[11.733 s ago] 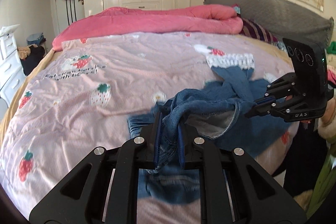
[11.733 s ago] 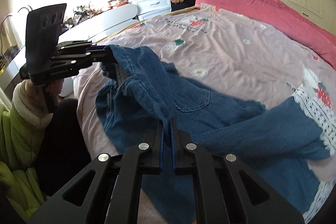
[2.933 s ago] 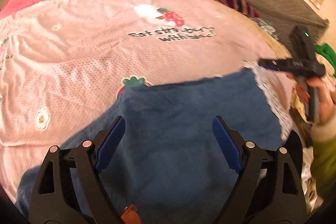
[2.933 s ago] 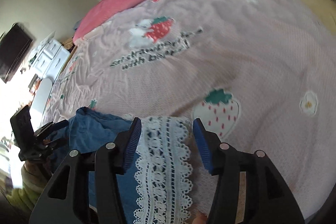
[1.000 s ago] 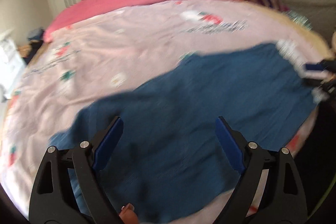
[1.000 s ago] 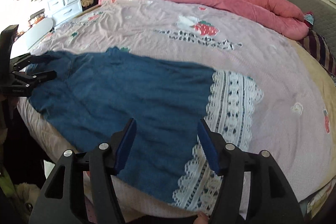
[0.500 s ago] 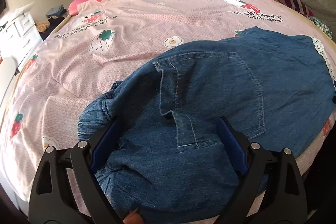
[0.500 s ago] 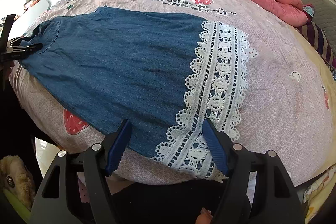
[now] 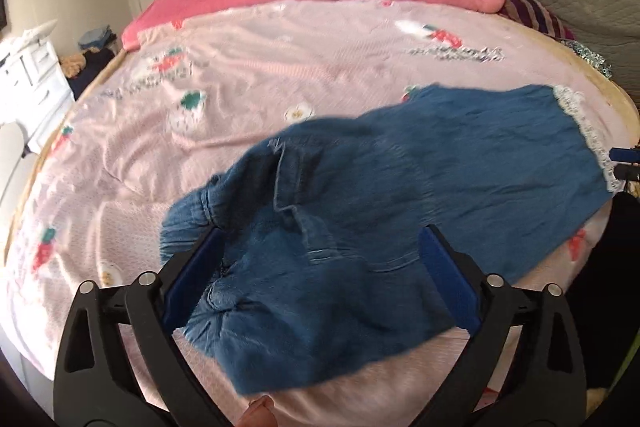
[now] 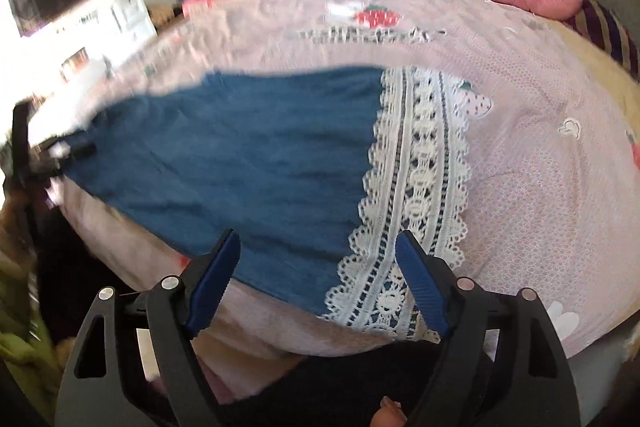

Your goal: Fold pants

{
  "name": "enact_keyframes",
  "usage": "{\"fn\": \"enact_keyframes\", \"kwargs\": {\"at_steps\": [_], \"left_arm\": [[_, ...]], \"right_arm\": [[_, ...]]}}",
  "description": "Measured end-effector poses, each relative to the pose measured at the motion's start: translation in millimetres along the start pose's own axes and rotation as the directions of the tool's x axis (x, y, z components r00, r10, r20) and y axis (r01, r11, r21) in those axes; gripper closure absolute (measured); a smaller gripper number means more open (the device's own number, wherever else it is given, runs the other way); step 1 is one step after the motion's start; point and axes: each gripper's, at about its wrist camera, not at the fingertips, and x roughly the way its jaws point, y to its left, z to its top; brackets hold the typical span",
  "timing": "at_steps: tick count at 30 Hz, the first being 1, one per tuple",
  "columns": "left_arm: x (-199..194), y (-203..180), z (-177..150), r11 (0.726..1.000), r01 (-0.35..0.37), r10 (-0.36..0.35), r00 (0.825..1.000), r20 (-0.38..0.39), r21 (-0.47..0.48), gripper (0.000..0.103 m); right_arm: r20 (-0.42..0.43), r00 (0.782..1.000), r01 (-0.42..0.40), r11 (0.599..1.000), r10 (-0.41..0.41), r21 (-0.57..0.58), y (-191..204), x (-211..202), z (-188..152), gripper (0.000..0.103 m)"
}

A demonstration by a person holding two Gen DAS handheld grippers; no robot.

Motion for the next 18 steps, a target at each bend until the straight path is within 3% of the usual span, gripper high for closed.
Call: {"fn": "enact_keyframes", "kwargs": {"at_steps": [7,18], "left_arm": [[-26,-38,23,0.996,0.077,-0.080,0.995,0.063,0.045,0.009],[-19,-98,55,0.981,0.173,-0.180,0.981,0.074,0.091,0.009]], "right_arm": [[0.060,0.998,0.010,0.999,-0.012,0.034,-11,-15,10,0.015],[0.083,0.997,0.004,0.999,-0.007,0.038,-26,-15,26,0.011]]}}
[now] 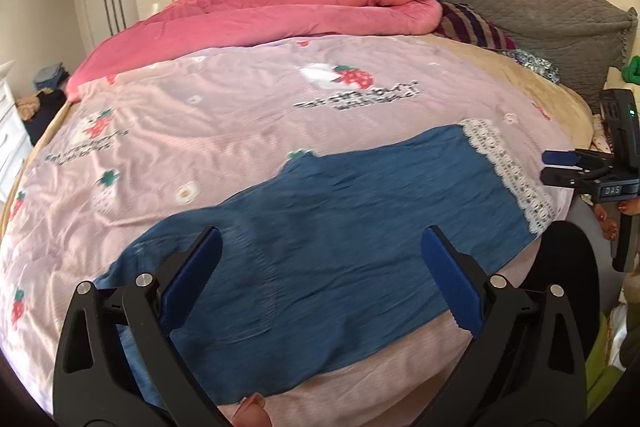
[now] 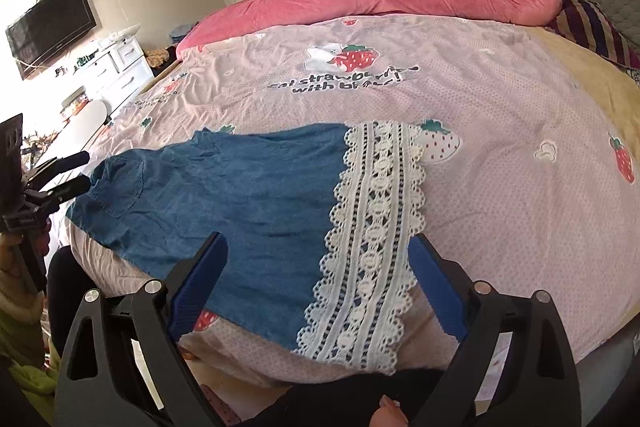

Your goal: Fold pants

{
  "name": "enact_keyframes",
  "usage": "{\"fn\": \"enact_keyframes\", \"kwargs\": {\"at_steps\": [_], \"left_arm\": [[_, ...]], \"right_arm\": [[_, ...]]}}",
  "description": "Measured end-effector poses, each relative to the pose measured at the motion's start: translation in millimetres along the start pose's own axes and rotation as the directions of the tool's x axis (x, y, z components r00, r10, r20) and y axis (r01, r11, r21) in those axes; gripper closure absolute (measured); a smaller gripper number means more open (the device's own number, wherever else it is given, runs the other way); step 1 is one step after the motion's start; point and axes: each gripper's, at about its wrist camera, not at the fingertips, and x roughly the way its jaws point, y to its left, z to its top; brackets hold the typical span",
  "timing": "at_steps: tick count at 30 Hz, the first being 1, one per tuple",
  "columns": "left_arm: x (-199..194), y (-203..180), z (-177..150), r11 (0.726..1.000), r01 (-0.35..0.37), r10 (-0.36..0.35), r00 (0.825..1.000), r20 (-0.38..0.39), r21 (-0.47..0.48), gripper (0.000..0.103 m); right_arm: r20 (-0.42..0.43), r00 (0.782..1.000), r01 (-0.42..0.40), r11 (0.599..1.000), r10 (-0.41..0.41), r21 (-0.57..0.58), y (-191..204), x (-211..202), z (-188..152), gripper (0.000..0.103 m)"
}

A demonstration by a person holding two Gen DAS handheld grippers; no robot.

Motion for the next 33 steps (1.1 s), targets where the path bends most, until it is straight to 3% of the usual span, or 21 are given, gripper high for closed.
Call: {"fn": "enact_keyframes", "kwargs": {"at_steps": [14,19,28,33], "left_arm": [[36,-70,25,0.990,0.126,-0.125,0.992,-0.007,0.066,0.009],[51,-104,24,0.977,0.164,-0.161,0.986,-0.029,0.133,0.009],[71,-167,4,0.929,0.253,-0.237,0.967,-0.091,0.271,0.009],[76,-184,-5,0.902,0.307,-0.284,0.951,-0.119,0.305,0.009]], "right_arm": [[-0.026,0.999,0.023,1.000,-0.023,0.020,-23,15,27,0.008],[-0.026,0.999,0.026,0.999,-0.025,0.027,-34,20,36,0.008],[-0.056,0.998,0.015,1.000,-0.014,0.027,-50,38,46,0.008],[-0.085,0.996,-0.031,0.999,0.034,0.042,-58,53,54,0.008]]}}
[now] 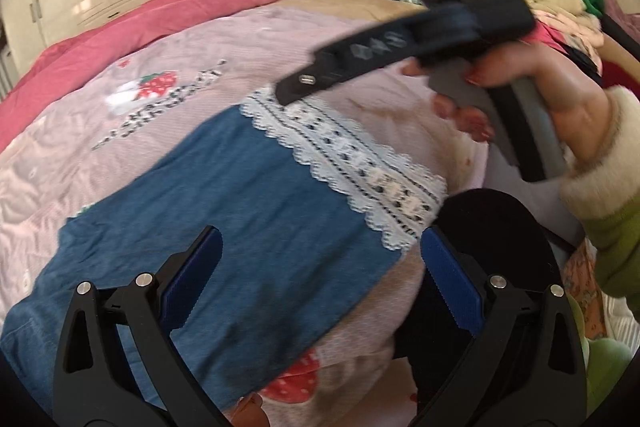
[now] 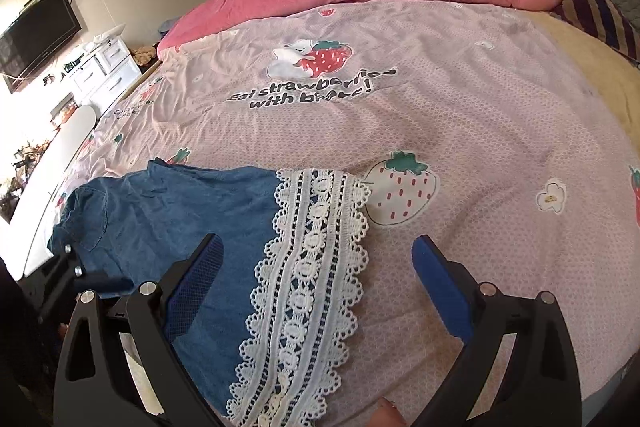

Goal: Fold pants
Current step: 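Grasp the lace hems with the left gripper while the right gripper grasps them too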

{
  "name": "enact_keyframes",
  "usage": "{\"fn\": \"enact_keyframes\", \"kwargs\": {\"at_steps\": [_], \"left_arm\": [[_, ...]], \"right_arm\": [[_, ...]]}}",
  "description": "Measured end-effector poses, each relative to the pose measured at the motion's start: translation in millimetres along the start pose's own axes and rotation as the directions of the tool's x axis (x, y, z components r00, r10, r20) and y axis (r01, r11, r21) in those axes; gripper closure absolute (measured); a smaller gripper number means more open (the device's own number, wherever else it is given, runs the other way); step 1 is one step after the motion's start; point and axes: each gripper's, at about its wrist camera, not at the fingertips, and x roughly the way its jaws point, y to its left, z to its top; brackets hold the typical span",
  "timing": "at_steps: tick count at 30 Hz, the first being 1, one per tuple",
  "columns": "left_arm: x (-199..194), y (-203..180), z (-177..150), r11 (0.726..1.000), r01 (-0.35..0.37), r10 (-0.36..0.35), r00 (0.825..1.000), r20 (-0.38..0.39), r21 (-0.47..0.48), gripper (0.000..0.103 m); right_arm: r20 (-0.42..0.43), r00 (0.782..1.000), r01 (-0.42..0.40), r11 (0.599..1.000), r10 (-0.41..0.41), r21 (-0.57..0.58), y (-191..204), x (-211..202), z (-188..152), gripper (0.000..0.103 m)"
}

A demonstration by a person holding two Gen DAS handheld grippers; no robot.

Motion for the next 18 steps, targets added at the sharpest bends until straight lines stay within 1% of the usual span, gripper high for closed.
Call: {"fn": "enact_keyframes", "kwargs": {"at_steps": [6,13,15,16,17,18], "left_arm": [[9,-15,-1,0.999,0.023,-0.022,1.000,-0.010,0.043,0.009],[20,-32,-1,0.996,0.024,-0.022,1.000,-0.017,0.084,0.010],[23,-35,-2,0.995,0.021,-0.019,1.000,-0.020,0.099,0.010],[24,-36,-2,0.995,0.022,-0.020,1.000,-0.023,0.102,0.011],[26,-36,-2,0.994,0.023,-0.021,0.999,-0.025,0.103,0.014],[28,-36,-2,0.994,0.025,-0.022,0.999,-0.028,0.104,0.015]], "right_arm": [[-0.041,0.997,-0.066,0.997,0.068,0.044,-8,23,10,0.008],[-0.069,0.991,-0.111,0.991,0.116,0.072,-13,42,20,0.009],[-0.076,0.988,-0.126,0.989,0.132,0.073,-13,46,20,0.012],[-0.081,0.986,-0.142,0.987,0.147,0.074,-13,49,20,0.022],[-0.086,0.984,-0.146,0.986,0.153,0.077,-12,50,20,0.027],[-0.092,0.985,-0.138,0.988,0.144,0.071,-10,52,20,0.028]]}}
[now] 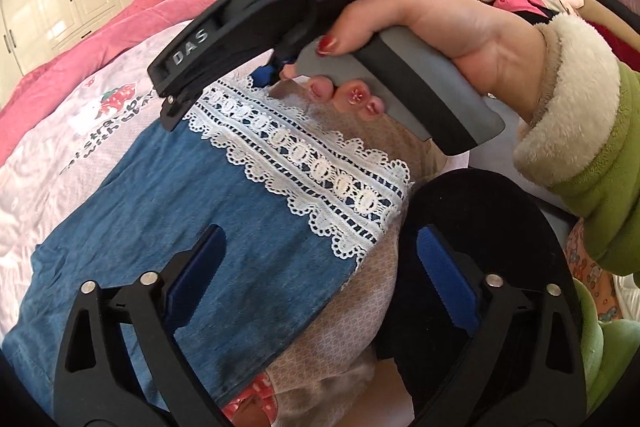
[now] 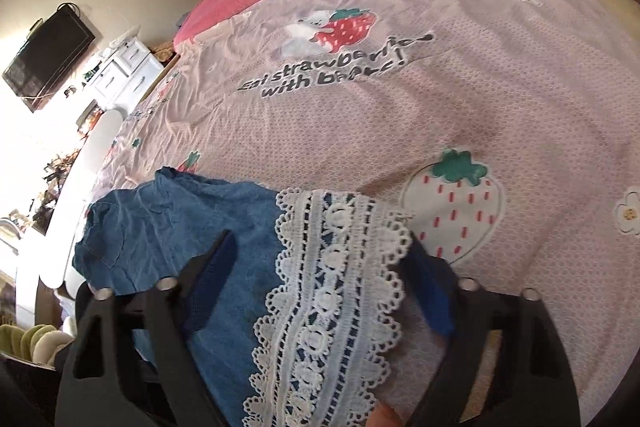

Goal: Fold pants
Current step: 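Grasp the lace hems with the left gripper while the right gripper grasps them too, then lift the lace hems with both grippers and fold them toward the waistband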

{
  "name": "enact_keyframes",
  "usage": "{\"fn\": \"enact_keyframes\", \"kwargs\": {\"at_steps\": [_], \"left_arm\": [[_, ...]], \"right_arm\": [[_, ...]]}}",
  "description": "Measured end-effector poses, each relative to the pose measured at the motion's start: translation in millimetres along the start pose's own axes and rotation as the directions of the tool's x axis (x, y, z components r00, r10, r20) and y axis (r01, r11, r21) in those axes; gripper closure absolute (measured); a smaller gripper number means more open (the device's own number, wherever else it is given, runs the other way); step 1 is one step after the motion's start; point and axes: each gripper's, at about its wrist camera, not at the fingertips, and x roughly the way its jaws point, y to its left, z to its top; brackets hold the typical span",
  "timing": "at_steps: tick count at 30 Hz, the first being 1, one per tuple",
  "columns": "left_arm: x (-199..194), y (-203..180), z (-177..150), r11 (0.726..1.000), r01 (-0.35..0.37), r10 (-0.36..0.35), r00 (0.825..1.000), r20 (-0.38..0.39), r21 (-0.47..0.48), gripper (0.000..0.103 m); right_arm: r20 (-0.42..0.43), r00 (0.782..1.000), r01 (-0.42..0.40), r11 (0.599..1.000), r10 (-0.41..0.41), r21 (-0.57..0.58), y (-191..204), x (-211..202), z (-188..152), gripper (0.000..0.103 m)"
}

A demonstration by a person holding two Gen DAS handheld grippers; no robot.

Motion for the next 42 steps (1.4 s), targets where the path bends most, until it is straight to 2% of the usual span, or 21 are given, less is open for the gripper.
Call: {"fn": "enact_keyframes", "kwargs": {"at_steps": [1,2,4,6,7,14,21,22,27,29,31,34,37,39,40,41,42], "left_arm": [[1,-1,0,1.000,0.001,-0.001,1.000,-0.002,0.001,0.017],[1,-1,0,1.000,0.001,-0.001,1.000,-0.002,0.004,0.020],[1,-2,-1,1.000,-0.005,0.005,1.000,0.001,0.008,0.024],[1,-2,-1,1.000,-0.002,0.002,1.000,0.004,0.006,0.030],[2,-2,-1,1.000,0.001,-0.001,1.000,0.005,0.007,0.033],[7,-17,-3,0.996,0.032,-0.035,0.999,0.033,0.081,0.040],[28,-29,-5,0.987,-0.039,0.039,0.999,0.002,0.154,0.059],[30,-28,-5,0.987,-0.121,0.123,0.992,-0.021,0.106,0.062],[31,-22,-6,0.985,-0.137,0.139,0.990,-0.017,0.105,0.080],[27,-20,-6,0.988,-0.120,0.122,0.993,-0.009,0.093,0.095],[21,-19,-5,0.992,-0.104,0.104,0.995,0.004,0.069,0.096],[12,-11,-6,0.999,-0.054,0.054,0.999,0.008,0.004,0.097],[2,-1,-8,0.998,-0.012,0.014,1.000,0.024,-0.057,0.098],[-4,3,-9,0.997,0.000,0.003,0.999,0.034,-0.077,0.098],[-6,4,-10,0.997,0.002,0.001,0.999,0.039,-0.082,0.098],[-9,6,-11,0.996,0.009,-0.005,0.999,0.044,-0.091,0.098],[-10,9,-11,0.995,0.012,-0.008,0.999,0.047,-0.096,0.098]], "right_arm": [[-0.001,1.000,-0.001,1.000,0.001,-0.012,2,1,0,0.032],[0.001,1.000,-0.007,1.000,0.007,-0.011,2,0,0,0.043],[0.000,0.999,-0.039,0.999,0.039,-0.011,5,-2,0,0.051],[0.010,0.999,-0.038,0.999,0.039,-0.038,11,-5,0,0.058],[0.009,0.999,-0.048,0.998,0.048,-0.039,12,-5,1,0.064],[-0.014,1.000,-0.022,1.000,0.022,-0.016,6,2,3,0.066],[-0.018,1.000,-0.009,1.000,0.009,0.018,-2,1,-1,0.059],[-0.017,1.000,0.002,1.000,-0.002,0.019,-3,0,-2,0.056],[-0.033,0.999,-0.002,1.000,0.003,0.029,-5,4,-4,0.055],[-0.033,0.999,-0.004,0.999,0.005,0.035,-4,4,-4,0.054],[-0.038,0.999,0.016,0.999,-0.014,0.047,-6,0,-4,0.056],[-0.042,0.999,0.032,0.999,-0.030,0.044,-4,-3,-7,0.050],[-0.057,0.998,0.028,0.999,-0.026,0.044,-3,0,-8,0.048],[-0.064,0.998,0.002,1.000,0.000,0.029,2,2,-8,0.062],[-0.065,0.997,-0.027,0.999,0.028,0.030,4,2,-8,0.074],[-0.061,0.997,-0.040,0.999,0.041,0.026,8,1,-7,0.078],[-0.051,0.998,-0.034,0.999,0.035,0.022,11,-1,-7,0.079]]}}
